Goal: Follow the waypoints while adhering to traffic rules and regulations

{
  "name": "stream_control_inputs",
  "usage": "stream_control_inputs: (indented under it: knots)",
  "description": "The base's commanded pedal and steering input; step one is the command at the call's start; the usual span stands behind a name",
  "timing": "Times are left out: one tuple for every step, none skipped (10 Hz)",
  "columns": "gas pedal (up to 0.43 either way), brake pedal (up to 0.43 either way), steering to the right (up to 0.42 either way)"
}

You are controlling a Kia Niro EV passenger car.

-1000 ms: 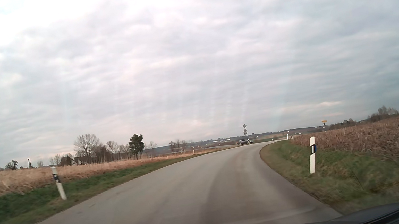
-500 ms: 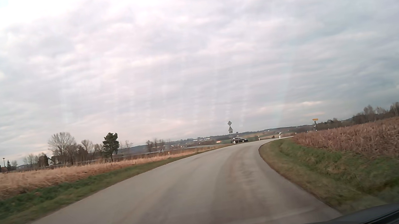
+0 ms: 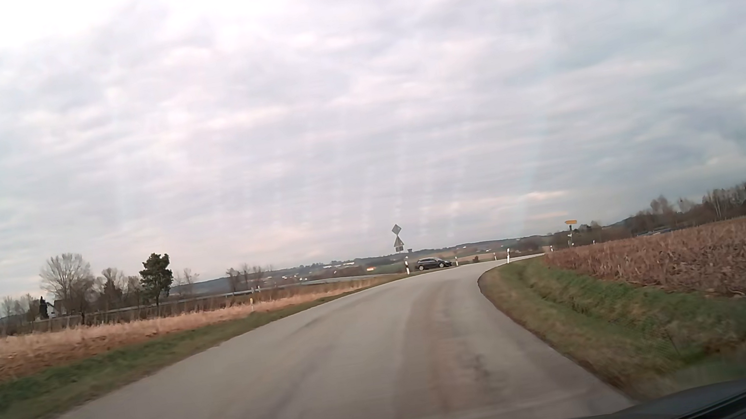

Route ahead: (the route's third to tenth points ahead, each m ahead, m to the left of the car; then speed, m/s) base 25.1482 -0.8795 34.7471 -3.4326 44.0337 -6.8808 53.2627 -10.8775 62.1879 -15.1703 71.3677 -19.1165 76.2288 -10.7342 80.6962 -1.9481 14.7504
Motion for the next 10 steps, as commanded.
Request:
stream_control_inputs:
  knots:
    - [0.000, 0.091, 0.048]
    - [0.000, 0.091, 0.048]
    - [0.000, 0.091, 0.048]
    - [0.000, 0.091, 0.048]
    - [0.000, 0.091, 0.047]
    - [0.000, 0.091, 0.046]
    - [0.000, 0.091, 0.045]
    - [0.000, 0.098, 0.044]
    - [0.000, 0.104, 0.041]
    - [0.000, 0.116, 0.036]
